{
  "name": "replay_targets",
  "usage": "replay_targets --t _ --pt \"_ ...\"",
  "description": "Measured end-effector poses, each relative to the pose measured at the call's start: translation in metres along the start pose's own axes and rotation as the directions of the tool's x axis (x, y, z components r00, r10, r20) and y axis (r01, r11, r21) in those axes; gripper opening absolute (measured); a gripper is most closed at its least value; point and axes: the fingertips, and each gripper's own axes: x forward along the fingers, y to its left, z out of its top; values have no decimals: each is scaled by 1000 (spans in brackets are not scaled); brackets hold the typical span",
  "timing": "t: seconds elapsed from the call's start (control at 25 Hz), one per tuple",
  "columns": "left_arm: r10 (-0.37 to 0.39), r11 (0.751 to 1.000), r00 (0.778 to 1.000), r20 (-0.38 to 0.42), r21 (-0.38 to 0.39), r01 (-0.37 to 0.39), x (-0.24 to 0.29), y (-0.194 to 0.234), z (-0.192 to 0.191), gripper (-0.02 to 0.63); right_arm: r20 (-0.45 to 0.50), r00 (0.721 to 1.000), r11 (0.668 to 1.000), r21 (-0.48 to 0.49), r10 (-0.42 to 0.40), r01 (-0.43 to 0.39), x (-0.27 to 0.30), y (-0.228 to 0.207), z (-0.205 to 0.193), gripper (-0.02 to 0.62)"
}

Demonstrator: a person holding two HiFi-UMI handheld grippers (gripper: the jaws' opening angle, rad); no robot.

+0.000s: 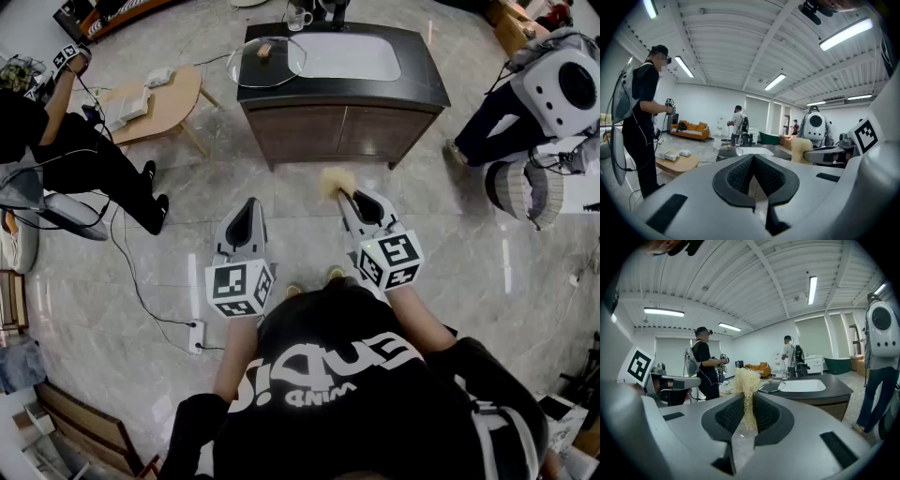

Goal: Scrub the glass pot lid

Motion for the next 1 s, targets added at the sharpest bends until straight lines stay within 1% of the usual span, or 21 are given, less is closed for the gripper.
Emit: replay_targets --t 0.2,0.48,0.64,0.84,1.0 --pt "-10 1000 1000 6 0 10 -4 -1 0 14 -4 1000 1000 -5 -7 7 -4 5 -3 46" --pt "-34 999 999 -4 3 34 -11 2 -4 14 -2 1000 1000 16 -18 18 -15 17 -9 46" --pt "-48 999 999 11 -23 49 -17 10 -10 14 -3 999 999 8 -45 45 -19 26 -19 46" --pt "-66 998 998 11 -5 66 -24 19 -16 14 -7 996 996 33 -86 86 -22 36 -33 46" --pt "-70 998 998 5 -1 70 -29 28 -19 14 -8 995 994 44 -96 97 -19 44 -37 46"
